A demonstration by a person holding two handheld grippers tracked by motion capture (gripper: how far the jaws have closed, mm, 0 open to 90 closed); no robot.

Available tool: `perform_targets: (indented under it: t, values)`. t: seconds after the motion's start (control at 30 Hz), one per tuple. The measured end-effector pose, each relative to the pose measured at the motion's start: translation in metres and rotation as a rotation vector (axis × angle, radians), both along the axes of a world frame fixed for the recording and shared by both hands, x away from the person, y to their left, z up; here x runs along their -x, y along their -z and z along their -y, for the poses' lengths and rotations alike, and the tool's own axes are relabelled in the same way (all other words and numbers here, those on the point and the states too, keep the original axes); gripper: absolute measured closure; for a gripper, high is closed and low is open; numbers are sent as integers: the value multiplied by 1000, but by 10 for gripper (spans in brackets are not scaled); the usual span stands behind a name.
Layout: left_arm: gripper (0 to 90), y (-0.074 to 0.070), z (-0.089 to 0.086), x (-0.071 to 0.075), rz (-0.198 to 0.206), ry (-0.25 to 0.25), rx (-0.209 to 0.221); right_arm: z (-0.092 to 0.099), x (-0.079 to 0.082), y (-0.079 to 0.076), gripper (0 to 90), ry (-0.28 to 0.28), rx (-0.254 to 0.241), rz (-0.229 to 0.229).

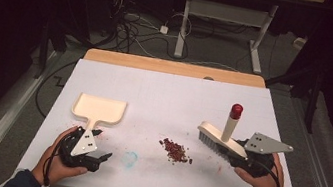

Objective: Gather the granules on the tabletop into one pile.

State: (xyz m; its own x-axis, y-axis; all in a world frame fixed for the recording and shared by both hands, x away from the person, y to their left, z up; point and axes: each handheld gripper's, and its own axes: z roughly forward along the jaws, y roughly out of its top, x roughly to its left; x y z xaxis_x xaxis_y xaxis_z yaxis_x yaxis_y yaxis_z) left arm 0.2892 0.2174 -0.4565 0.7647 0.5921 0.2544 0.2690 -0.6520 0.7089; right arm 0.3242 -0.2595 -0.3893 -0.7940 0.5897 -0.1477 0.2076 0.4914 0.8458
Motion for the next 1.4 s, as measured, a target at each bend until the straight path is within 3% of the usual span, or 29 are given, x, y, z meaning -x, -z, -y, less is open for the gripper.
perform_targets:
  t: [0.23,0.4,0.53,0.73,0.83,1.0,1.27,1.4]
  values:
    - [214,0,2,-1,0,7,-4,15,15,-4,674,43,2,-84]
    - [214,-1,2,-1,3,8,-1,24,24,-3,674,34,-10,-163]
    - [214,-1,2,0,4,4,3,30,28,-1,674,26,-26,-256]
    - [214,-1,3,-1,0,6,0,34,25,6,672,20,7,-360]
    - [214,0,4,-1,-1,3,-11,33,17,12,672,22,58,-369]
    - [214,1,5,-1,-8,0,-16,38,-3,22,659,8,83,-396]
    - [213,3,8,-3,-15,-14,-41,49,-34,20,553,2,132,-333]
    - [213,5,10,-4,-23,-23,-62,51,-57,23,487,24,200,-328]
